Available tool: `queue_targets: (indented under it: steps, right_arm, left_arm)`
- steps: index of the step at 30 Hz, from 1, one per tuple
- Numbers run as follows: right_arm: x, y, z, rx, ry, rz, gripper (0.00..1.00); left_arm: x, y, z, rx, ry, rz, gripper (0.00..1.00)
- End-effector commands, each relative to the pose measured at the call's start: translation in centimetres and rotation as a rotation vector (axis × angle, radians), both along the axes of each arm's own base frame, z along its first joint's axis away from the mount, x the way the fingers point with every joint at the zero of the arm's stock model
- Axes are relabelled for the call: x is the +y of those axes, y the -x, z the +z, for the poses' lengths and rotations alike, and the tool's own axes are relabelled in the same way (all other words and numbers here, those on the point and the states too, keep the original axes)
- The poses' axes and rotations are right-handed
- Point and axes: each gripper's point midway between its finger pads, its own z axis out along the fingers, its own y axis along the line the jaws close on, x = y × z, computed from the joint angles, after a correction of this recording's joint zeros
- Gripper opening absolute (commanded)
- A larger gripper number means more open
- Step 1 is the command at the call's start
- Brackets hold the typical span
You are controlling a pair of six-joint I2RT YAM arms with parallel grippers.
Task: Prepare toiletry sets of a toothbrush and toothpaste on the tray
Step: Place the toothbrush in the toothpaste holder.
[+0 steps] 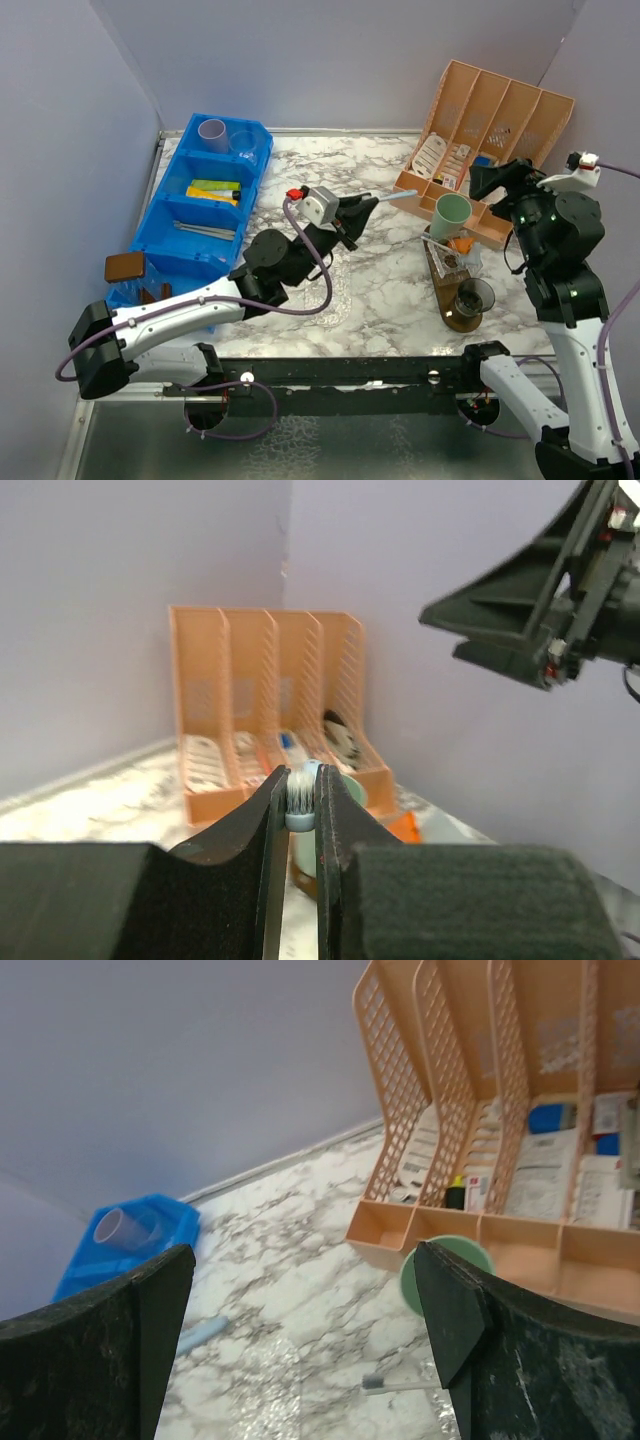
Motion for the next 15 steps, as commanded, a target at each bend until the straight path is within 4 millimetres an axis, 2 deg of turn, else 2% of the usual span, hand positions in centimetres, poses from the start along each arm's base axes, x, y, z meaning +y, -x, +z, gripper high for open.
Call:
queue_targets:
  steps: [1,2,6,10,15]
  right_arm:
    - [-3.3,1.3,2.6,-0.081,0.130,-0.158,0.92]
    - [-3.2,1.6,3.1,-0.093,0.144,-0.153,0.92]
    - [-3.6,2.7,4.0,-0.111,0.183,-0.163,0.92]
    - [-4.3,4.0,4.6,-0.116,0.193,-0.187,0.92]
    - [-4.6,4.6,4.0,-0.107,0.202,-0.198,0.92]
  left_arm:
    - [-2.6,2.7,-5.2,0.228,-0.016,-0.088,0.00]
    - [-3.4,3.7,-5.7,0.221,-0.041,-0.089,0.00]
    - [-6.2,5.1,-7.6,0.185,-0.144,-0.070,0.00]
    - [-8.7,5.2,-9.5,0.193,-0.193,-0.090,0.00]
    - [-10.8,4.9,-10.9,0.175,-0.231,-0.099,0.00]
